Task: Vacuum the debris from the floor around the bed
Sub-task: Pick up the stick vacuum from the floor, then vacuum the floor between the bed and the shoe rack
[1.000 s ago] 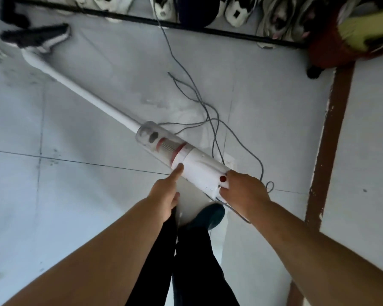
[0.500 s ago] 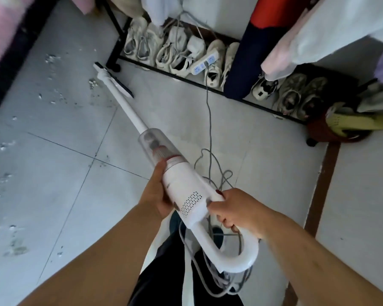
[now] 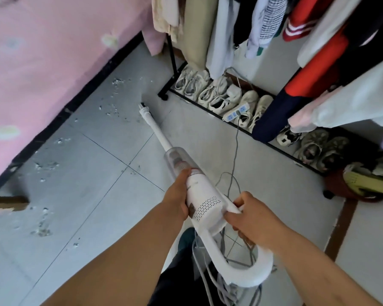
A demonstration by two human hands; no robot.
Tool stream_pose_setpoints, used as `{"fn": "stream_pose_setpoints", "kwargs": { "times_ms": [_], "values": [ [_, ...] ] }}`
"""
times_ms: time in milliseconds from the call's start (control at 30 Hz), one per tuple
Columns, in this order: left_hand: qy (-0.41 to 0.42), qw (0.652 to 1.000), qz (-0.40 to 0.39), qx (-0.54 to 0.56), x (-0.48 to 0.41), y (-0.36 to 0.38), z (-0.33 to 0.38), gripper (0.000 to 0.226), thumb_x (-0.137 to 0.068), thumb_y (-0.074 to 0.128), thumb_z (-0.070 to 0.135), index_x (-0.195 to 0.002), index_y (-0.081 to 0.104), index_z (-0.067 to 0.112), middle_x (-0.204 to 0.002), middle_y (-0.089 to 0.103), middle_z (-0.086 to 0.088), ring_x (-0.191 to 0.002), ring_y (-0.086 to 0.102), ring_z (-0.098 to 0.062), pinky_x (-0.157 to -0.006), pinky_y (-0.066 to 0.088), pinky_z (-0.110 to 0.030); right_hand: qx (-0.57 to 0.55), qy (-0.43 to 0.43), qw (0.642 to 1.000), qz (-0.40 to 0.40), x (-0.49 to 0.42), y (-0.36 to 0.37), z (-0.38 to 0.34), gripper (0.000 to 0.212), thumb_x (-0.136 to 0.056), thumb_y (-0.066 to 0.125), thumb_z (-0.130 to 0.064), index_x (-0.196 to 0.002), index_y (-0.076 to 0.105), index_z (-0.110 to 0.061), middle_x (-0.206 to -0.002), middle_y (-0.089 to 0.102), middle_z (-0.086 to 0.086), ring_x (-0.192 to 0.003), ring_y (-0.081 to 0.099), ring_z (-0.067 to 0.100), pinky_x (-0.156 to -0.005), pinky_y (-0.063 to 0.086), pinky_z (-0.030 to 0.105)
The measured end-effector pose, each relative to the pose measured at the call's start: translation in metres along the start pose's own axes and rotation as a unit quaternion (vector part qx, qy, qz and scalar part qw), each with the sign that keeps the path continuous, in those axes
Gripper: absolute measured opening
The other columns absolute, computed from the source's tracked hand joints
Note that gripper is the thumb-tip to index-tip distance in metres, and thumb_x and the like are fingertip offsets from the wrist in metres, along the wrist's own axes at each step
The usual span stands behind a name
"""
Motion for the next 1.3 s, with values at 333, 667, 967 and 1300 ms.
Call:
{"fn": "stream_pose_setpoints", "kwargs": {
  "times_ms": [333, 667, 967, 1300],
  "values": [
    [0.014, 0.991, 0.048, -0.125, 0.022, -0.01, 0.029, 0.042, -0.087, 0.069, 0.054, -0.092, 0.055, 0.014, -0.081, 0.065, -0.007, -0.066, 0.063, -0.02, -0.037, 0.046, -0.022, -0.14, 0.03, 0.985, -0.095, 0.016, 0.017, -0.007, 0.019, -0.087, 0.063, -0.022, -0.098, 0.052, -0.011, -0.061, 0.064, 0.005, -0.04, 0.049, 0.014, -0.04, 0.04, 0.024],
    [-0.022, 0.999, 0.0, -0.028, 0.019, -0.019, 0.003, 0.055, -0.082, 0.075, 0.056, -0.113, 0.062, 0.011, -0.098, 0.073, -0.013, -0.085, 0.071, -0.028, -0.062, 0.057, -0.041, -0.066, 0.005, 0.997, -0.046, 0.025, 0.011, -0.007, 0.012, -0.08, 0.061, -0.021, -0.089, 0.054, -0.018, -0.07, 0.067, 0.01, -0.051, 0.055, 0.02, -0.046, 0.047, 0.03],
    [-0.068, 0.994, -0.087, -0.009, 0.027, -0.001, -0.02, 0.071, -0.073, 0.074, 0.069, -0.116, 0.063, 0.014, -0.105, 0.072, -0.015, -0.092, 0.071, -0.033, -0.071, 0.057, -0.057, 0.184, -0.085, 0.979, -0.006, 0.044, 0.003, -0.049, 0.047, -0.08, 0.054, -0.027, -0.126, 0.041, -0.025, -0.115, 0.055, -0.005, -0.096, 0.058, 0.018, -0.073, 0.048, 0.029],
    [-0.044, 0.988, -0.135, 0.053, 0.043, 0.015, -0.014, 0.057, -0.086, 0.067, 0.055, -0.117, 0.064, 0.007, -0.09, 0.077, -0.02, -0.077, 0.075, -0.034, -0.057, 0.06, -0.044, -0.032, -0.123, 0.987, -0.103, 0.069, -0.003, -0.074, 0.055, -0.087, 0.053, -0.057, -0.135, 0.043, -0.032, -0.114, 0.06, 0.001, -0.08, 0.069, 0.019, -0.068, 0.055, 0.033]
  ]
}}
Point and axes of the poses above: each hand's wrist, its own x-axis away from the middle knuckle, its own y-axis out of the palm, z = x × y, the point moved 5 cm from there along -x, towards the middle knuckle
